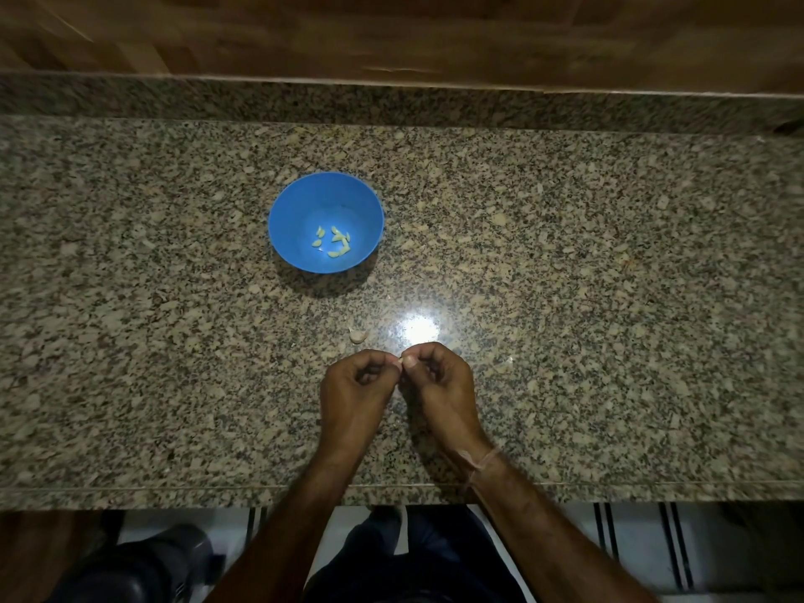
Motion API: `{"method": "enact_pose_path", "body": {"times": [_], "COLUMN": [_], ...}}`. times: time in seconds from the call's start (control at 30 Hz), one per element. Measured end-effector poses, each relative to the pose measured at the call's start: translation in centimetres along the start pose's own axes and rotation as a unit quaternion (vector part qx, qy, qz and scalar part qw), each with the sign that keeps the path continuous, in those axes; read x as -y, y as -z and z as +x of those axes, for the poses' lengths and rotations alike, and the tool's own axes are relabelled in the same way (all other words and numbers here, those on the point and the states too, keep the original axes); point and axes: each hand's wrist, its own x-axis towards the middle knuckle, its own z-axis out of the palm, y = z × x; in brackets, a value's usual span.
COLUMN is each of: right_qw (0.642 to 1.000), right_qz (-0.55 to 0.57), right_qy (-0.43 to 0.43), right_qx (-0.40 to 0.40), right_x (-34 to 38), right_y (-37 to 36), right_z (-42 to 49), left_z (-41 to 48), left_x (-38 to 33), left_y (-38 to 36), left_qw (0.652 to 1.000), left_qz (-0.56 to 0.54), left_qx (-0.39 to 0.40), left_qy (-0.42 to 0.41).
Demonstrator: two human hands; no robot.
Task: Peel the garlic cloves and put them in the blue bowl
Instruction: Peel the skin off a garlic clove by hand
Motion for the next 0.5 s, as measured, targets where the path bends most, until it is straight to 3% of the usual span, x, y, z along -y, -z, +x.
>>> {"method": "enact_pose_path", "body": {"times": [0.2,0.37,0.5], "right_qw": [0.999,0.994,0.994], "right_qz": [0.028,-0.065,-0.061], "right_qy": [-0.022,0.064,0.061], "right_qx": [0.023,0.064,0.063], "right_x": [0.0,1.6,2.1], "right_y": [0.0,0.7,1.0], "right_z": [-0.1,-0.1,0.4], "left_z": [0.0,0.1,0.2], "left_x": [0.0,-0.2,-0.4], "left_y": [0.0,0.3,0.5], "left_qw": [1.000,1.000,1.000], "left_qz": [-0.003,-0.008,-0.005], "left_qx": [0.000,0.017,0.023], "left_qy": [0.004,-0.005,-0.007]}}
